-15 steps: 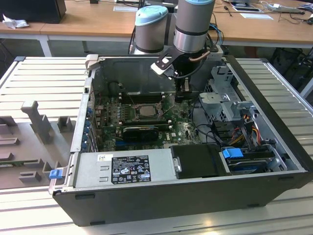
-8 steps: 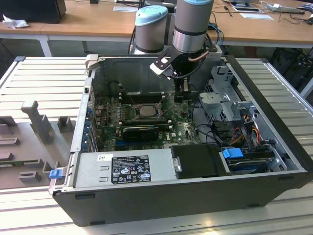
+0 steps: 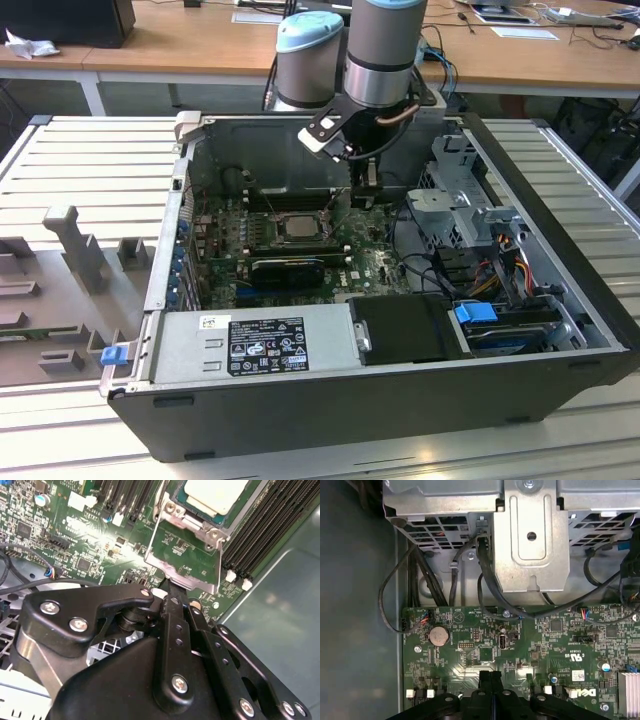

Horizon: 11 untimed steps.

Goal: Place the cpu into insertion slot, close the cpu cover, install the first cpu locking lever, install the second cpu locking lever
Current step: 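Close the cpu cover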

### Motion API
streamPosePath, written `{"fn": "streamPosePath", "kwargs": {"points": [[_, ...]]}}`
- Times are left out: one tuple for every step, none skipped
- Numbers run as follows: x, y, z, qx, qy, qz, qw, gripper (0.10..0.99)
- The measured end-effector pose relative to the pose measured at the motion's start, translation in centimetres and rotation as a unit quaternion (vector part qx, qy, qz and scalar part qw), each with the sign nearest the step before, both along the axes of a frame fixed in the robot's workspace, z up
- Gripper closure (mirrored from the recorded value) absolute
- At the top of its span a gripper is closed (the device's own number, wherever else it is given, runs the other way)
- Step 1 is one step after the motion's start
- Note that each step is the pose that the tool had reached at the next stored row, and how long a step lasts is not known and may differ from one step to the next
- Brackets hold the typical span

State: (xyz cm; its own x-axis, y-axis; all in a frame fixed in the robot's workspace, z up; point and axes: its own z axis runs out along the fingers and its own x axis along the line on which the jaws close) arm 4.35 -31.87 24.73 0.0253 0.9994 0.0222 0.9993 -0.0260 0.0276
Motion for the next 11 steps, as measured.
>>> {"fn": "streamPosePath", "kwargs": {"points": [[-0.09, 0.0, 0.0, 0.0, 0.0, 0.0, 1.0, 0.98], [-0.19, 0.0, 0.0, 0.0, 0.0, 0.0, 1.0, 0.98], [-0.33, 0.0, 0.0, 0.0, 0.0, 0.0, 1.0, 0.98], [-0.48, 0.0, 0.0, 0.0, 0.0, 0.0, 1.0, 0.98], [-0.58, 0.0, 0.0, 0.0, 0.0, 0.0, 1.0, 0.98], [-0.66, 0.0, 0.0, 0.0, 0.0, 0.0, 1.0, 0.98], [-0.89, 0.0, 0.0, 0.0, 0.0, 0.0, 1.0, 0.98], [-1.06, 0.0, 0.0, 0.0, 0.0, 0.0, 1.0, 0.98], [-1.27, 0.0, 0.0, 0.0, 0.0, 0.0, 1.0, 0.98], [-1.43, 0.0, 0.0, 0.0, 0.0, 0.0, 1.0, 0.98], [-1.62, 0.0, 0.0, 0.0, 0.0, 0.0, 1.0, 0.98]]}}
